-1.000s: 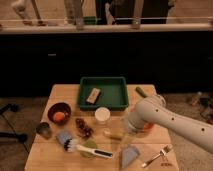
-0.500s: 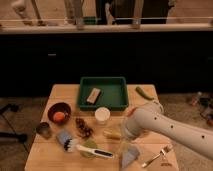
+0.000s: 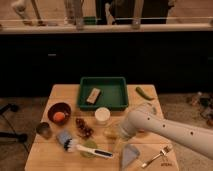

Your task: Place banana in metal cup

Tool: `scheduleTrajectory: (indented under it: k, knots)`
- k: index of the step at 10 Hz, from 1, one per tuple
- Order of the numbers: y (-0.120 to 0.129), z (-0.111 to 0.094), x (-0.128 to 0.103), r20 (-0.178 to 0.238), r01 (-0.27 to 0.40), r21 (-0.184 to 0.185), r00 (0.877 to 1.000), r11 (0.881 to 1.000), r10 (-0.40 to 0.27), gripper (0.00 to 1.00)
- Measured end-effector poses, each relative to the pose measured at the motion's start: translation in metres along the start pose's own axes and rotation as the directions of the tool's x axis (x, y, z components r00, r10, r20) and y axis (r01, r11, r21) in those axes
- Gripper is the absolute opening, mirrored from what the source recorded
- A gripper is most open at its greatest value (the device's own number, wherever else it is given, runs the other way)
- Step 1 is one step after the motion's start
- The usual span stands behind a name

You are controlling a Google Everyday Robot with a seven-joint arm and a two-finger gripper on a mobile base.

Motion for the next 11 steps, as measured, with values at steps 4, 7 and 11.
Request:
scheduleTrajectory:
  k: [4,7,11]
  knots:
    - [-0.018,0.015,0.025,-0.013,-0.053,0.014,0.999,0.999,0.053,0.8]
    - [-0.025,0.026,0.041,-0.024,-0.081,0.005,0.996,0.997,0.081,0.8]
    - [-0.027,0.035,0.033,-0.052,-0.075,-0.025,0.996,0.997,0.073,0.44]
